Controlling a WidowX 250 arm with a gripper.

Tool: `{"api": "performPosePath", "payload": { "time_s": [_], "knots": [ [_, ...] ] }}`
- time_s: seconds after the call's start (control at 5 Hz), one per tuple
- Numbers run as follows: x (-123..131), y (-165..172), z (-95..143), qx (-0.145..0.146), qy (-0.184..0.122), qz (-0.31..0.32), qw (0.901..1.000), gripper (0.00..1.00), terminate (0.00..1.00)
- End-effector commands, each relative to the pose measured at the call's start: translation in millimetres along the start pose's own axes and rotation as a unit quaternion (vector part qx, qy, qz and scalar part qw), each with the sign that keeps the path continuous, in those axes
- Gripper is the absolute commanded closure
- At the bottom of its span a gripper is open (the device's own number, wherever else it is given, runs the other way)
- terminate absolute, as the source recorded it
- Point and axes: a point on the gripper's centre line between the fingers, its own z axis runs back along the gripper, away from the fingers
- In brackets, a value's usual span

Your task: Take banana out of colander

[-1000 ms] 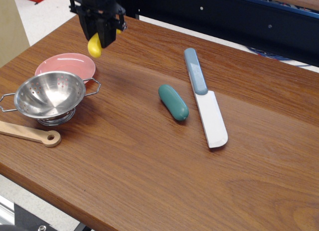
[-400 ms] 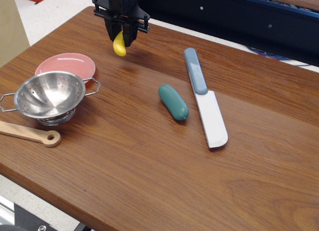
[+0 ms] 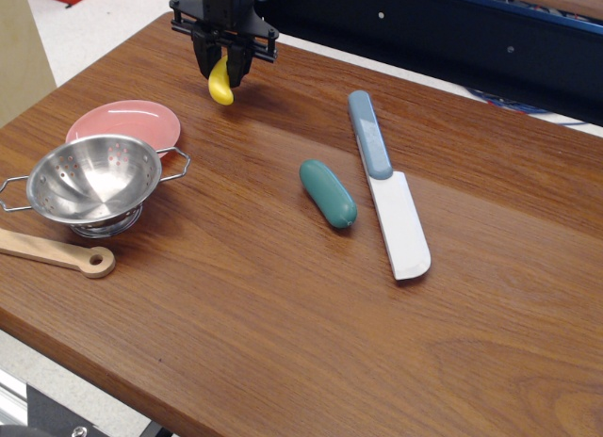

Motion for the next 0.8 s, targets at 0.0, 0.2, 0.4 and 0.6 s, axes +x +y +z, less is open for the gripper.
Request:
{"api": "performPosePath", "payload": {
  "time_s": [0.0,0.2,0.4,0.6],
  "knots": [
    [10.5,26.3,13.6,0.024,-0.009,-0.001,0.9997,0.00,0.00],
    [5.3,26.9,10.9,0.032,-0.003,-0.004,0.9995,0.00,0.00],
    [0.4,29.3,14.2,0.031,0.000,-0.008,0.9995,0.00,0.00],
    [-0.2,29.0,23.1,0.014,0.020,0.006,0.9997,0.00,0.00]
  ]
}}
